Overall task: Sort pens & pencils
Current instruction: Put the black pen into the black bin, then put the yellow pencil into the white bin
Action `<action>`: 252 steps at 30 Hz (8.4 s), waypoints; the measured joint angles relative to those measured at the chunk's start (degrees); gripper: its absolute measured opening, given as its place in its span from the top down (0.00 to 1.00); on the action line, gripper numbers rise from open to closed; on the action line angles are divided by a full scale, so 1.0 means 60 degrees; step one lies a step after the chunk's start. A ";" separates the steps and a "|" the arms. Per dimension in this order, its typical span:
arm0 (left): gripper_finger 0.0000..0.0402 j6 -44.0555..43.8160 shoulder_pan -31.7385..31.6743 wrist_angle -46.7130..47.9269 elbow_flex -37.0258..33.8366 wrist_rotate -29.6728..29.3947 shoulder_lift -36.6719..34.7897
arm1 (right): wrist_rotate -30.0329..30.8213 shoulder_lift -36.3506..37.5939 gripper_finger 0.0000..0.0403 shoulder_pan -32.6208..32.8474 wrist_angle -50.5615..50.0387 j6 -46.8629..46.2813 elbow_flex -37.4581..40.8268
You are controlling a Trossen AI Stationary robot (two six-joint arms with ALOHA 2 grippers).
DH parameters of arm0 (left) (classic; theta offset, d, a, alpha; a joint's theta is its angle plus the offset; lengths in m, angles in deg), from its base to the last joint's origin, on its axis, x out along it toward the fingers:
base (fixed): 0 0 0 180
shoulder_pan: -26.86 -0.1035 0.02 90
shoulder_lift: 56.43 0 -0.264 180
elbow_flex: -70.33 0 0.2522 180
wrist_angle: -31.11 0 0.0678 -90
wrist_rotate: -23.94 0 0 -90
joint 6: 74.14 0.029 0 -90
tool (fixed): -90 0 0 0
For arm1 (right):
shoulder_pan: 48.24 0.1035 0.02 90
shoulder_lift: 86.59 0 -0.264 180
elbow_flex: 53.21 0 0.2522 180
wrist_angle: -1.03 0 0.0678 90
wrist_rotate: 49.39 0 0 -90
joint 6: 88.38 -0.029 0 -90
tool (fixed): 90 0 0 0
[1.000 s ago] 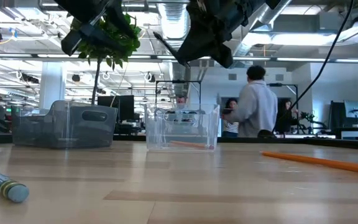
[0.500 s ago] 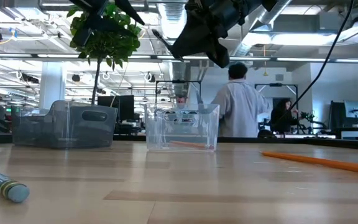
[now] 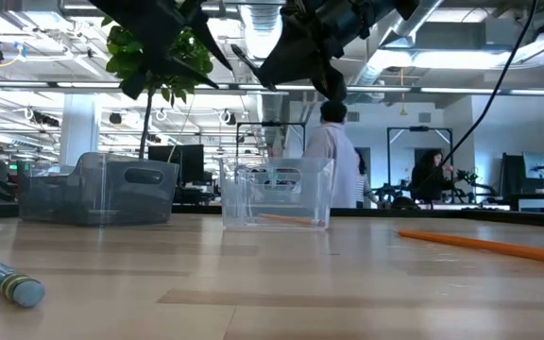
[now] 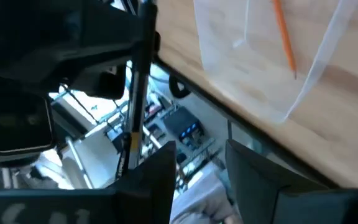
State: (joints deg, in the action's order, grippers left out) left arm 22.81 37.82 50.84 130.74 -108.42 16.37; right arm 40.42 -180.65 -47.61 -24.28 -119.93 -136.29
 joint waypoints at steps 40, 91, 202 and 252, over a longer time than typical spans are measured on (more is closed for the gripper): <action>0.40 -0.0011 0.0364 -0.1175 0.0000 0.0268 -0.0034 | -0.0503 0.0000 0.84 0.0211 0.0364 -0.0087 0.0000; 0.94 -0.1282 0.0095 -0.1673 0.0022 -0.0901 -0.0030 | -0.0583 0.0044 0.53 0.0390 0.0419 0.0098 0.0000; 0.84 -3.6605 0.0519 0.5797 -0.2004 0.0884 -0.0088 | 0.5009 0.2539 0.38 0.2881 -0.5038 0.4608 0.3563; 0.82 -1.9480 0.1690 0.3440 0.1337 0.1423 -0.0318 | 0.2463 0.2652 0.38 0.3342 -0.4207 -0.2463 0.3555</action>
State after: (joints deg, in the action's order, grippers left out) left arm -94.07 47.96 71.48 138.77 -99.89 14.46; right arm 55.19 -164.74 -27.56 -49.52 -134.71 -114.96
